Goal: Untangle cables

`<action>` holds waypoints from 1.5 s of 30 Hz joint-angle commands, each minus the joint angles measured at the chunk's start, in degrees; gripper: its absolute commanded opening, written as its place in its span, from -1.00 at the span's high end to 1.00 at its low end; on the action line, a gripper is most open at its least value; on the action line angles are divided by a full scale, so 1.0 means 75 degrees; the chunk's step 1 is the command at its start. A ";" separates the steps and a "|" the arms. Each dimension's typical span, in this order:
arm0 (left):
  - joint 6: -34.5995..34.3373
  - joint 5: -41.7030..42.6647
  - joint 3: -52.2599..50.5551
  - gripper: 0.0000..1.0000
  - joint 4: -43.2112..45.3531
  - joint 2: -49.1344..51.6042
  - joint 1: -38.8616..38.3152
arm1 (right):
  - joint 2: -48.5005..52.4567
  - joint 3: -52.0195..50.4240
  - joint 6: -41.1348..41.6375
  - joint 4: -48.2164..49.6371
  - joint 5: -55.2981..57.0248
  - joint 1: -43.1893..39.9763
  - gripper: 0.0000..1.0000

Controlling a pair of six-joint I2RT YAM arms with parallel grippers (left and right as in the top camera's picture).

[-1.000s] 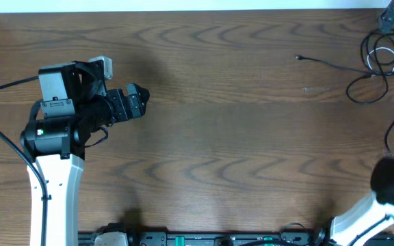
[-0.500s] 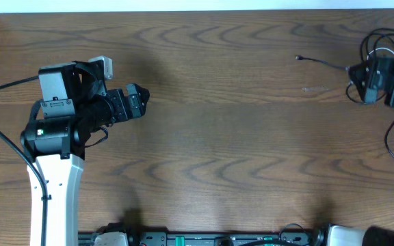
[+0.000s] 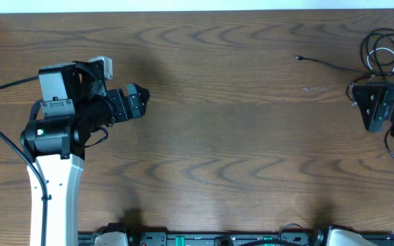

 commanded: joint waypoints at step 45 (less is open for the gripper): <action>-0.0035 -0.0047 0.0166 -0.96 -0.0020 0.0026 0.0026 | -1.0185 -1.7523 0.0705 1.2348 0.2830 0.2180 -0.99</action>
